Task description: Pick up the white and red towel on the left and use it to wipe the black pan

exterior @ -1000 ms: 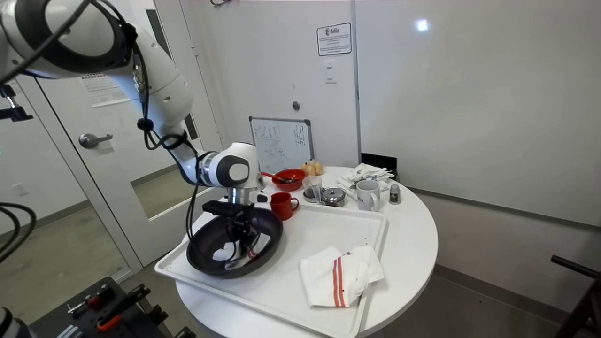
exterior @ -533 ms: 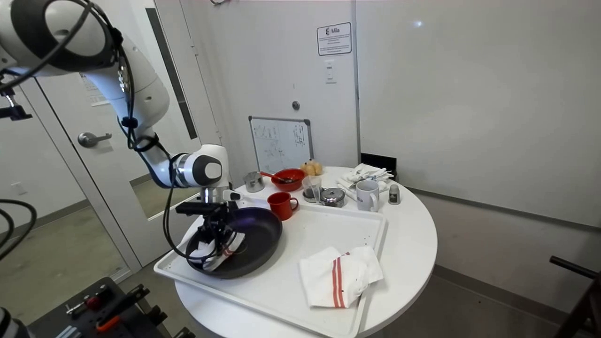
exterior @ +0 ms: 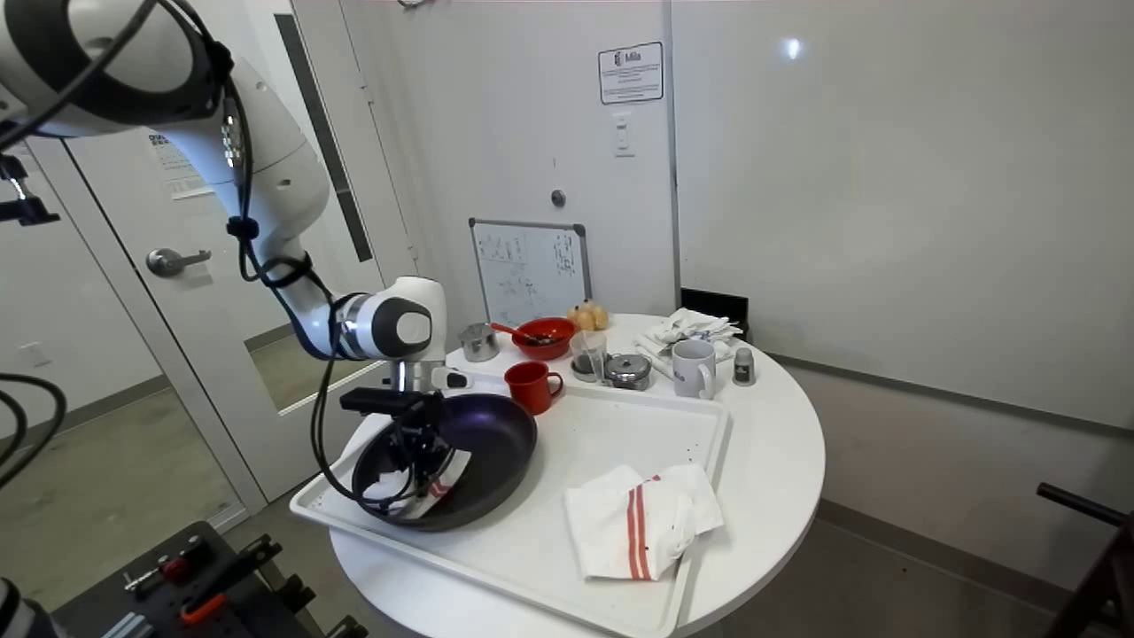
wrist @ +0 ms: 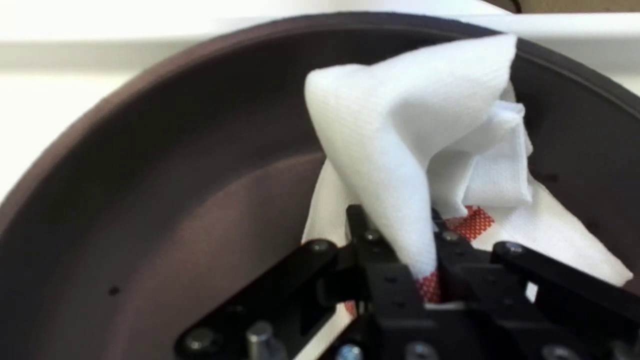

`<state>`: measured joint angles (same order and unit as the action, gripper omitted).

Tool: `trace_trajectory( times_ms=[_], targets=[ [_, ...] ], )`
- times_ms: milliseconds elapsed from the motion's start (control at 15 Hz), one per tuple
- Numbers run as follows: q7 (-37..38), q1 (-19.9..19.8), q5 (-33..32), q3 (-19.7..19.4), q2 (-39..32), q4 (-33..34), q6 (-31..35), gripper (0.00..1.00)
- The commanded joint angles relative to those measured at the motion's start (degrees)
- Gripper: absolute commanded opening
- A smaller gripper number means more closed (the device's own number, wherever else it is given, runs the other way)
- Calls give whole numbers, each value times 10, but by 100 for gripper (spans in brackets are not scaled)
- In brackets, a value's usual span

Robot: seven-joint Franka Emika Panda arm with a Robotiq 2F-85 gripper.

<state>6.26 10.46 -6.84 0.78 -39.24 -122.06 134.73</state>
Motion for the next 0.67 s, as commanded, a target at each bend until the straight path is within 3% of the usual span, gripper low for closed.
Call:
trace_trajectory(
  times_ms=[0, 267, 600],
  targets=[
    [11, -20, -9, -26, -27, -27, 27, 4],
    [39, -14, -24, -47, -25, -29, 32, 4],
    [135, 35, -81, -91, -24, -20, 63, 4]
  ],
)
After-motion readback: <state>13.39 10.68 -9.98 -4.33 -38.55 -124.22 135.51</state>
